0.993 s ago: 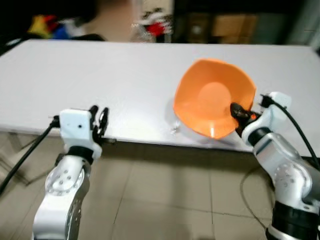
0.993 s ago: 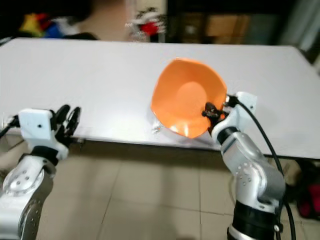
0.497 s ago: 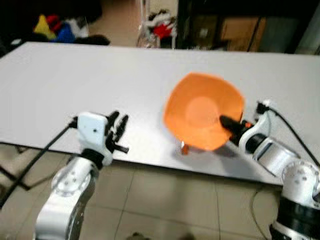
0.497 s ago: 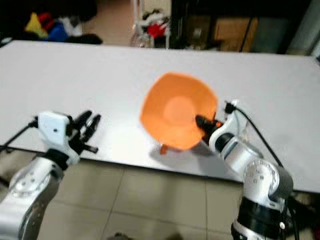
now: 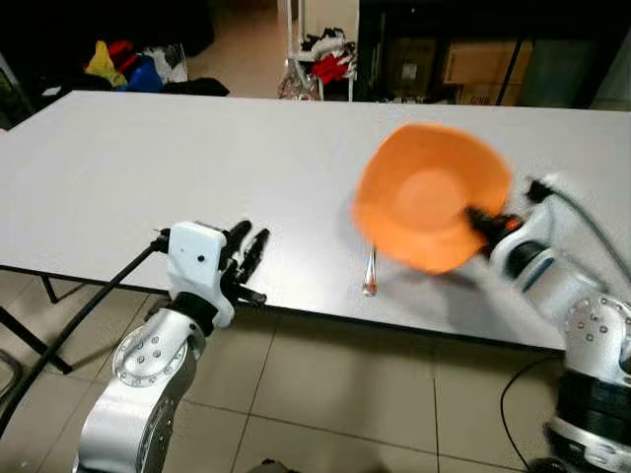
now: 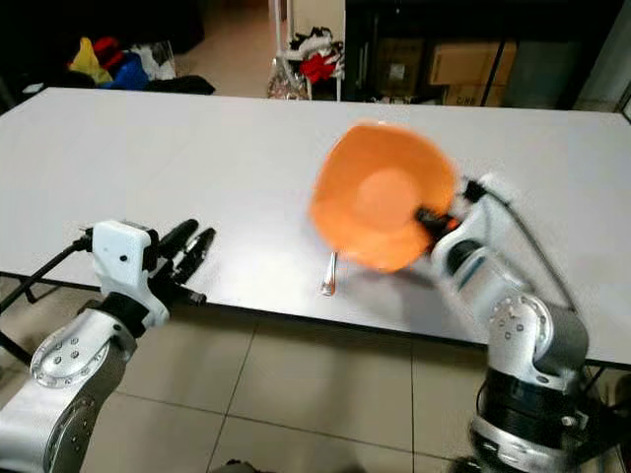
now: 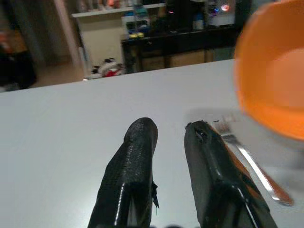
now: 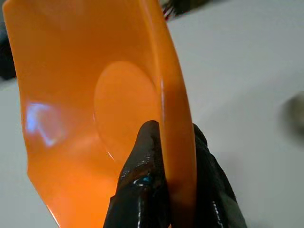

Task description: Setting the table

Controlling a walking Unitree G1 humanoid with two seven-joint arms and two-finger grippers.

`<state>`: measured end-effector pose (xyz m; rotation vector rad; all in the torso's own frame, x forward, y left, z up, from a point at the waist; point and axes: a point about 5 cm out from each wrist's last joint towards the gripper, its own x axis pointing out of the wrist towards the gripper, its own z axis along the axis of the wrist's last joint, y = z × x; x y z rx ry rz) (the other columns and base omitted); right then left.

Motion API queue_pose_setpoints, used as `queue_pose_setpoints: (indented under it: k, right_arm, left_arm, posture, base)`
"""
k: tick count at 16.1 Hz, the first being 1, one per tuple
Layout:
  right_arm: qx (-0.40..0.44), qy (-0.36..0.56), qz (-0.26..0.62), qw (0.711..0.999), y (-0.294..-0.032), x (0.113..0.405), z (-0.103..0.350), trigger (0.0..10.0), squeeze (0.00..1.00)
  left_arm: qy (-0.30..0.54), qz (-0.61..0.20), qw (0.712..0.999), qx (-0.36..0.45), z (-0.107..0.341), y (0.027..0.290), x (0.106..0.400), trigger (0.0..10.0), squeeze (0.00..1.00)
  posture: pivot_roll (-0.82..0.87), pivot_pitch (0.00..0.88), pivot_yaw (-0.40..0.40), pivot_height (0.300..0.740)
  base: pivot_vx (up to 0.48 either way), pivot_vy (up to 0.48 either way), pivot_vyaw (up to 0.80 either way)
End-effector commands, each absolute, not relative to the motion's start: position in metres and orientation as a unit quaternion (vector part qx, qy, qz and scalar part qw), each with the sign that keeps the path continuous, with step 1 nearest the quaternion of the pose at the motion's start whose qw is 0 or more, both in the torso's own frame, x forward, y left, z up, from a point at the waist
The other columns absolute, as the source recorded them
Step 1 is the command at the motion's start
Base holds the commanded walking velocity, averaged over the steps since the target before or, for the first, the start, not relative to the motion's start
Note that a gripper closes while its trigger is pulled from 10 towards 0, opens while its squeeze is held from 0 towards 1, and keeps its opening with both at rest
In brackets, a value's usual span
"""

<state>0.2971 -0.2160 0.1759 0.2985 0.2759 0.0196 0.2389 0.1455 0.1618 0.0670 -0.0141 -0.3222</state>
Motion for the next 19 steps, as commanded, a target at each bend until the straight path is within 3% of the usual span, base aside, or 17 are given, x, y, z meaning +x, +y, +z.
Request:
queue_pose_setpoints:
  k: [1, 3, 6, 8, 11, 16, 19]
  right_arm:
    - [0.126, 0.116, 0.028, 0.985, -0.209, 0.297, 0.183, 10.0, 0.00]
    - [0.209, 0.113, 0.036, 0.971, -0.200, 0.291, 0.185, 10.0, 0.00]
    - [0.234, 0.121, 0.049, 0.963, -0.192, 0.288, 0.177, 10.0, 0.00]
    - [0.236, 0.119, 0.052, 0.963, -0.192, 0.290, 0.177, 10.0, 0.00]
    - [0.245, 0.131, 0.071, 0.958, -0.192, 0.289, 0.179, 10.0, 0.00]
    - [0.261, 0.141, 0.070, 0.952, -0.199, 0.293, 0.179, 10.0, 0.00]
    - [0.220, 0.107, 0.061, 0.968, -0.196, 0.293, 0.184, 10.0, 0.00]
  left_arm:
    - [-0.010, -0.136, 0.990, 0.042, 0.163, 0.153, 0.242, 10.0, 0.00]
    - [-0.021, -0.081, 0.995, 0.054, 0.161, 0.162, 0.245, 10.0, 0.00]
    - [-0.034, -0.094, 0.994, 0.037, 0.166, 0.156, 0.245, 10.0, 0.00]
    - [-0.035, -0.098, 0.994, 0.038, 0.167, 0.155, 0.246, 10.0, 0.00]
    - [-0.033, -0.107, 0.993, 0.034, 0.165, 0.152, 0.244, 10.0, 0.00]
    - [-0.031, -0.096, 0.994, 0.038, 0.164, 0.153, 0.238, 10.0, 0.00]
    - [-0.029, -0.075, 0.996, 0.041, 0.163, 0.159, 0.239, 10.0, 0.00]
  posture:
    - [-0.15, 0.000, 0.086, 0.740]
    - [-0.16, 0.000, 0.088, 0.740]
    - [-0.16, 0.000, 0.085, 0.740]
    - [-0.16, 0.000, 0.085, 0.740]
    - [-0.16, 0.000, 0.084, 0.740]
    - [-0.14, 0.000, 0.071, 0.740]
    - [-0.13, 0.000, 0.072, 0.740]
  base:
    - [0.000, 0.000, 0.00]
    - [0.000, 0.000, 0.00]
    - [0.205, 0.000, -0.58]
    - [0.345, 0.000, -0.77]
    - [0.330, 0.000, 0.00]
    - [0.000, 0.000, 0.00]
    - [0.000, 0.000, 0.00]
